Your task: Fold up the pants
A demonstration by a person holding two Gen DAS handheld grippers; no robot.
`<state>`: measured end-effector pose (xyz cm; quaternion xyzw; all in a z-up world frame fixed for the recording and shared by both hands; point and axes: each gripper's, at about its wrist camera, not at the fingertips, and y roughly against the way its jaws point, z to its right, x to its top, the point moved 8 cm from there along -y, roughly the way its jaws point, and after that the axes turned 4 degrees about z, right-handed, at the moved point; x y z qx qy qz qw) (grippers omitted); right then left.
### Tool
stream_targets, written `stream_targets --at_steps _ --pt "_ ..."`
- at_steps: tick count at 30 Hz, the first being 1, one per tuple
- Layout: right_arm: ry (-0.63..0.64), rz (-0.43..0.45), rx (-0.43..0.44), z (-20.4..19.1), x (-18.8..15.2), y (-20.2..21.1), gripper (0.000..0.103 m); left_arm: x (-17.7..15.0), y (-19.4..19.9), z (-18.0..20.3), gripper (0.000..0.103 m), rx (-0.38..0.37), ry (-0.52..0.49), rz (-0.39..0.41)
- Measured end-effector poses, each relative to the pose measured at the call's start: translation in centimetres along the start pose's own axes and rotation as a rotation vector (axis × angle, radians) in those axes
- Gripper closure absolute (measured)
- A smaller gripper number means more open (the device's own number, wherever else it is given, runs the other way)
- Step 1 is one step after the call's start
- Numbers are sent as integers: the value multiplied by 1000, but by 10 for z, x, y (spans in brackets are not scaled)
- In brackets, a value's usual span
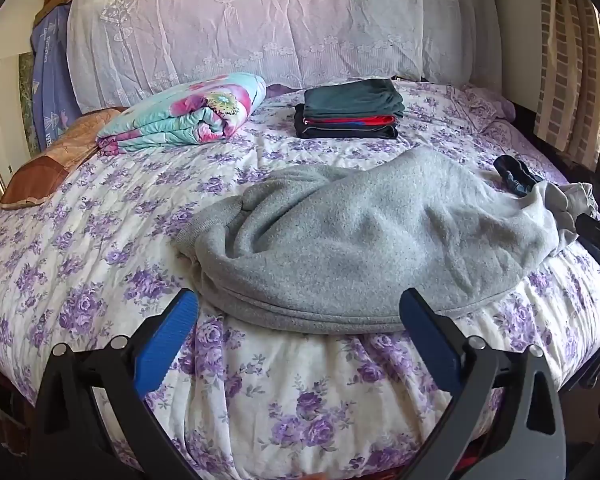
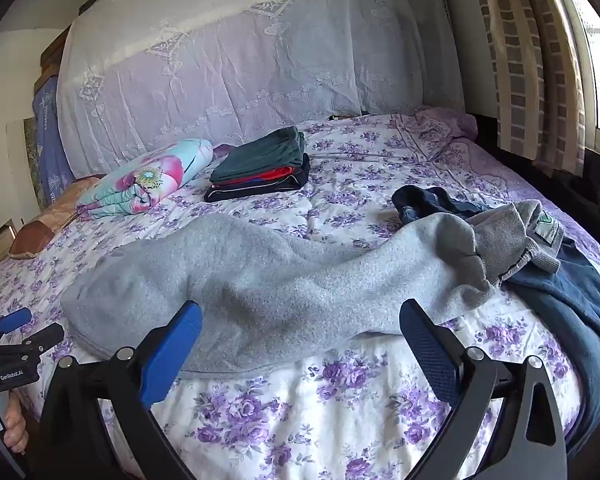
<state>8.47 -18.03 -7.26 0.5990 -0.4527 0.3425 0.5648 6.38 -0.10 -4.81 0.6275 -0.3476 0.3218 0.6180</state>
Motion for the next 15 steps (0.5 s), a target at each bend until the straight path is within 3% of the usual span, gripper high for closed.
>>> stream_targets --at_steps 15 --pt "4 1 -5 -4 1 4 3 -3 -1 -6 5 -5 7 -2"
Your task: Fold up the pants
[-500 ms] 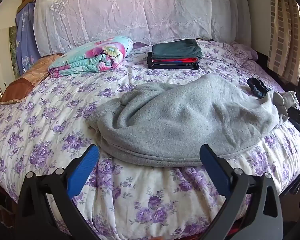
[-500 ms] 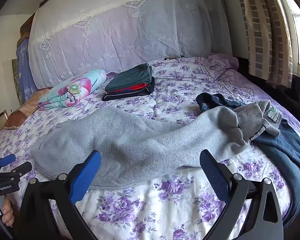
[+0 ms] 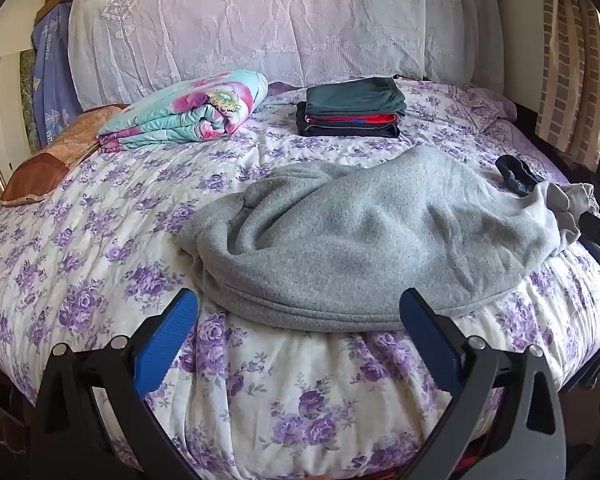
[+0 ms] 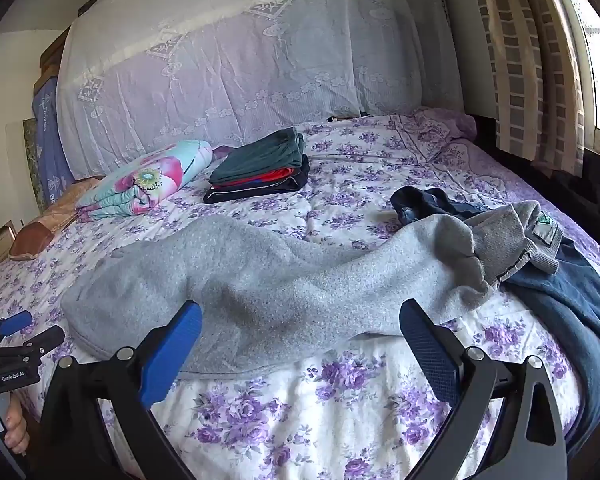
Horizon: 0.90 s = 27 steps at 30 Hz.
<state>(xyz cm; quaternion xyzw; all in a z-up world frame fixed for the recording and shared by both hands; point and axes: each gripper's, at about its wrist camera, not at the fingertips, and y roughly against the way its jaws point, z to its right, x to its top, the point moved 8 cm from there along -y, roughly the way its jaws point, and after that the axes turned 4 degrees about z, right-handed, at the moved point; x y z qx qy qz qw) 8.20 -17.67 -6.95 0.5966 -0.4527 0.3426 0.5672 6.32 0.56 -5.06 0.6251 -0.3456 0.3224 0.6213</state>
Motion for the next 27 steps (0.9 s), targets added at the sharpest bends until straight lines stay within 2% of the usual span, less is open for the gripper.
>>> stream_targets --at_steps 27 --pt "-11 -5 1 6 -3 -7 3 -10 -9 2 5 -7 18 -35"
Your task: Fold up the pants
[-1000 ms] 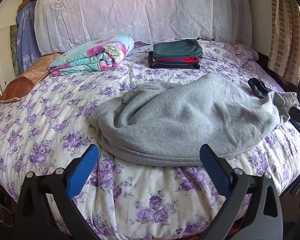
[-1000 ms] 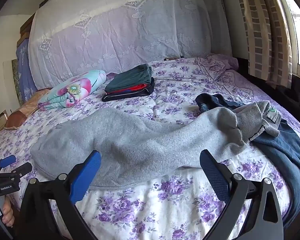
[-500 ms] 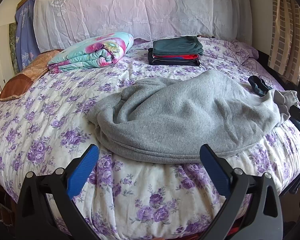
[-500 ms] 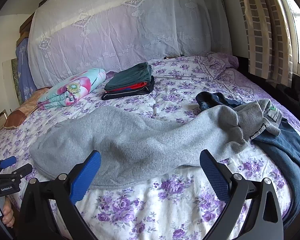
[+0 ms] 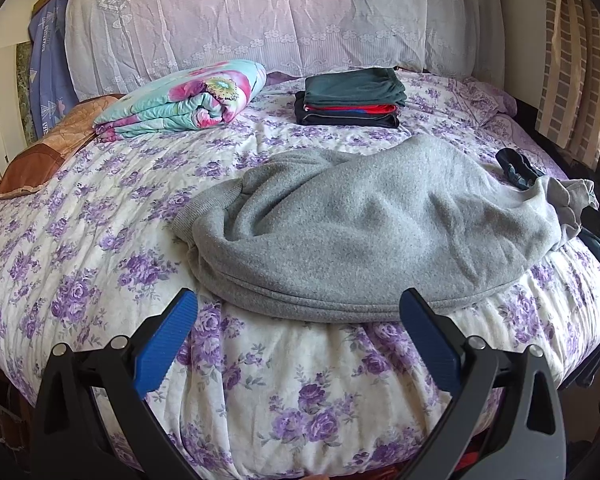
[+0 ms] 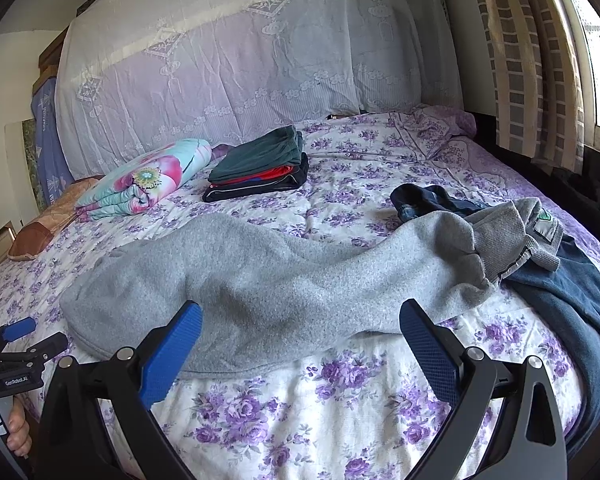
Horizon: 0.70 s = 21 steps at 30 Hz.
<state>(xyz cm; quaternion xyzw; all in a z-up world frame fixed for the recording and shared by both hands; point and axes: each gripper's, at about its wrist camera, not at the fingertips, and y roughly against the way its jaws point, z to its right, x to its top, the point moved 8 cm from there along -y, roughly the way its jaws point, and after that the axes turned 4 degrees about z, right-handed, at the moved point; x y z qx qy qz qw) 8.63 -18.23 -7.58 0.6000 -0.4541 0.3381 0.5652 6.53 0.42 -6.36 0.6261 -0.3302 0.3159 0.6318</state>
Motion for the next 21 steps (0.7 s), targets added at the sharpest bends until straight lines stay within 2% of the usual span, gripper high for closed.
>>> stream_targets --at_steps 21 --pt "-2 7 -2 0 1 3 3 -2 0 3 5 -1 0 -1"
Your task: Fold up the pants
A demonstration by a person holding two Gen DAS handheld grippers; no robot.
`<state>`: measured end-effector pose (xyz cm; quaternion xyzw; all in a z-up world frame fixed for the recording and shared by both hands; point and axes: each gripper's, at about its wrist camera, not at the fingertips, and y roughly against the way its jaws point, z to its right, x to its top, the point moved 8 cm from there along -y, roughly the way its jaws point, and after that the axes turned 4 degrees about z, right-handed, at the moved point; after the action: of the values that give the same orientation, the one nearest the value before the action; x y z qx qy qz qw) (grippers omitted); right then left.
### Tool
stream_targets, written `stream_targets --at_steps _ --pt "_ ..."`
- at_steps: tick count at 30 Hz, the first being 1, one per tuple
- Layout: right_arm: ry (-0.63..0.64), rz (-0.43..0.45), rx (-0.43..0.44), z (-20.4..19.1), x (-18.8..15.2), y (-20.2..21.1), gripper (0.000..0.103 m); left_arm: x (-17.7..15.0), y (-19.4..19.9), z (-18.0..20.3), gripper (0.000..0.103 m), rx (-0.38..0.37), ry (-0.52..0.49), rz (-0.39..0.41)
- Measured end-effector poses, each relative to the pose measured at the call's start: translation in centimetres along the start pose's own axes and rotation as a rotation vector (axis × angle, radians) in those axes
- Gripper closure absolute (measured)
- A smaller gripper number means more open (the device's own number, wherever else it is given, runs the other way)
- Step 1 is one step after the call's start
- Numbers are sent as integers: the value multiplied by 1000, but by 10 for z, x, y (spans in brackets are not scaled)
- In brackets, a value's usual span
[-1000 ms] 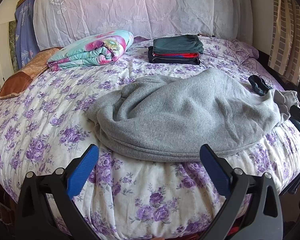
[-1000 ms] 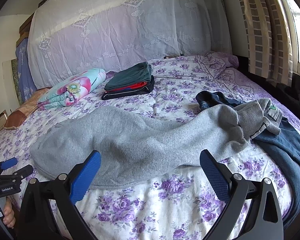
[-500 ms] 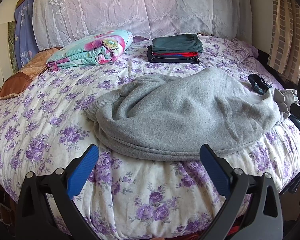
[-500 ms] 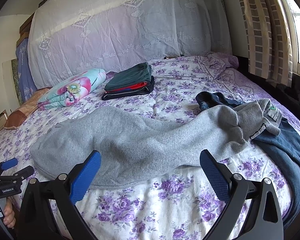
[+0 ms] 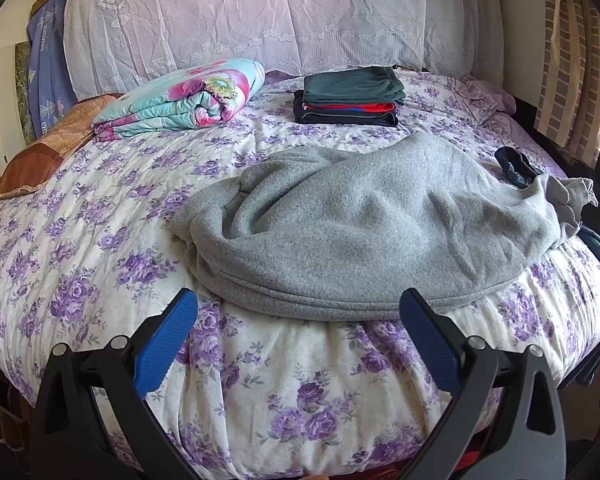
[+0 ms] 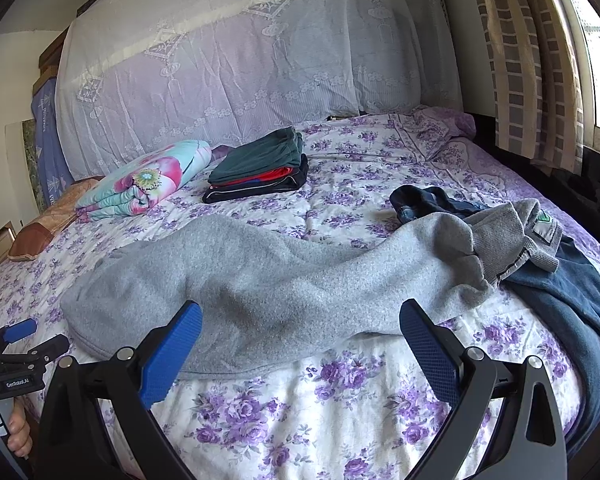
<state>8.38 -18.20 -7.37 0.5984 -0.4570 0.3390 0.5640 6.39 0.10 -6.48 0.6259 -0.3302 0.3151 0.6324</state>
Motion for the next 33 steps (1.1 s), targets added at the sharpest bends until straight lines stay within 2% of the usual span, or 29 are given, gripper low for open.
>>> stream_targets --at_steps 33 --pt "8 -11 2 -3 -1 -1 3 -9 -3 4 5 -11 12 -16"
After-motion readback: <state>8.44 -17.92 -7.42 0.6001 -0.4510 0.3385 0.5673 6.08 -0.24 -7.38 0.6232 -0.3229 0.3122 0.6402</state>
